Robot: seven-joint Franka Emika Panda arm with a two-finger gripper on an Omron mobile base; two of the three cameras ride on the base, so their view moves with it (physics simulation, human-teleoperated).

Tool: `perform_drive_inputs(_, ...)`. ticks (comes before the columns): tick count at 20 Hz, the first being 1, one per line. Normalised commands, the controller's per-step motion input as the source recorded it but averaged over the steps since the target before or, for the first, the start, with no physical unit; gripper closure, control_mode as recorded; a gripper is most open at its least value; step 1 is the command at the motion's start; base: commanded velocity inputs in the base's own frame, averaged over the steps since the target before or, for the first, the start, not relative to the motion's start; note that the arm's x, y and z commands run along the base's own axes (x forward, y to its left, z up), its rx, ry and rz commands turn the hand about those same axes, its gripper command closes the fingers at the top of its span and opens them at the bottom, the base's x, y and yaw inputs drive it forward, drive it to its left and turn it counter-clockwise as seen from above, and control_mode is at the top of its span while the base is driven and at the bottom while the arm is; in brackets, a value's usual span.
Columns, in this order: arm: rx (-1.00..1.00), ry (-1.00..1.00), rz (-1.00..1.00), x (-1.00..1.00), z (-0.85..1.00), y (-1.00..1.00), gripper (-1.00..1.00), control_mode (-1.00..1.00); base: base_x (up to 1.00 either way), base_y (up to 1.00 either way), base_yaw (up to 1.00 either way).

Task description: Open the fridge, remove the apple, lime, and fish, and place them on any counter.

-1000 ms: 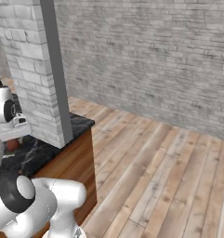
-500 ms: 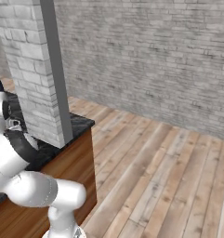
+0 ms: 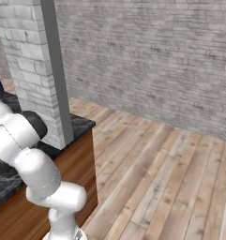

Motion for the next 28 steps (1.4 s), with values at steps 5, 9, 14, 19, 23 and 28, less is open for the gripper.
perform_drive_inputs(5,0.00,0.06,0.04,0.14,-0.58,0.05,1.00,-1.00,0.00,0.00,0.00)
perform_drive_inputs(9,0.00,0.05,0.02,0.06,-0.45,0.15,1.00,-1.00,0.00,0.00,0.00)
perform_drive_inputs(14,0.00,0.03,0.00,0.08,-0.17,0.03,1.00,-1.00,0.00,0.00,0.00)
perform_drive_inputs(19,0.00,0.03,0.00,0.01,-0.07,0.02,-1.00,-1.00,0.00,0.00,0.00)
perform_drive_inputs(23,0.00,-0.01,-0.04,-0.04,0.01,-0.01,-1.00,-1.00,0.00,0.00,0.00)
perform_drive_inputs(28,0.00,-0.08,-0.09,-0.26,0.09,0.00,-1.00,-1.00,0.00,0.00,0.00)
